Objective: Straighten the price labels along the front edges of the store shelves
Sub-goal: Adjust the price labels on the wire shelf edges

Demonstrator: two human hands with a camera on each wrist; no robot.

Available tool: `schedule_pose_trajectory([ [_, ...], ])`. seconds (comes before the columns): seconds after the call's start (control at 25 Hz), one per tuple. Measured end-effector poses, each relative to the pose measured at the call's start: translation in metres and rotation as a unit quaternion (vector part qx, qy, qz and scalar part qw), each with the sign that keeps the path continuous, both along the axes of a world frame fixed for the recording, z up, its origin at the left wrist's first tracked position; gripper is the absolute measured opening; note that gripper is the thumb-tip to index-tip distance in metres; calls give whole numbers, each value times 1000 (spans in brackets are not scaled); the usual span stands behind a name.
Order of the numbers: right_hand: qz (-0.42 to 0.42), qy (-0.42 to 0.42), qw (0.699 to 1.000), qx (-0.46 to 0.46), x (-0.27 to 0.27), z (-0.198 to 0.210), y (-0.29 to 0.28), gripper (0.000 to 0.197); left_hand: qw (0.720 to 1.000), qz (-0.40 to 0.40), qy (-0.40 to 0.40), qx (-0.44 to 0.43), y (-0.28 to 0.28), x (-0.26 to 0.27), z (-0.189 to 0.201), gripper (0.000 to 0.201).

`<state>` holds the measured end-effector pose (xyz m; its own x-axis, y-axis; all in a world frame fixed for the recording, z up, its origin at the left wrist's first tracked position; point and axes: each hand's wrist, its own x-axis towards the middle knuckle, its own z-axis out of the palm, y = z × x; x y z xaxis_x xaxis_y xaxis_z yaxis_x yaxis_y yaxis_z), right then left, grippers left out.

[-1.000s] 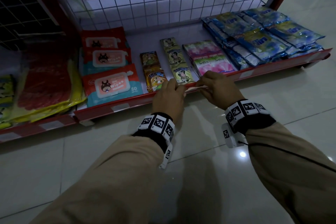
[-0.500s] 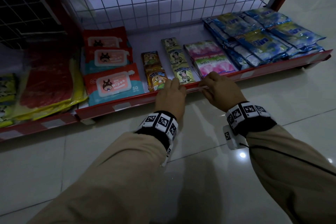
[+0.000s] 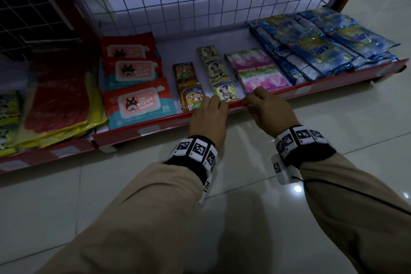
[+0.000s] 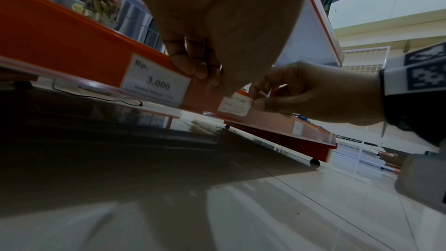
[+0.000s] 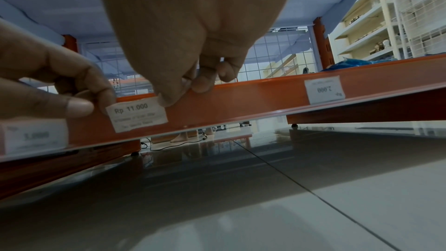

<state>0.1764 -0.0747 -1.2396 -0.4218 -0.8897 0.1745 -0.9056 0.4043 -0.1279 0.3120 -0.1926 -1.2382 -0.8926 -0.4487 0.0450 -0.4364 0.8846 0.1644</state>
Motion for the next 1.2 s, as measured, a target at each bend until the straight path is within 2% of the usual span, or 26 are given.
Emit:
schedule_pose_trajectory([
  [0.4,-2,13,1000,7,0,1,-2,19,1000,-1,-2,-16,4,2,1,25],
  [0.88,-41,-45,997,-39,2,-3,-1,14,1000,5,11,9,2,4,1,30],
  [1.2,-46,6,995,-93,12,0,-1,11,999,-20,3,-29,-2,15,6,30],
])
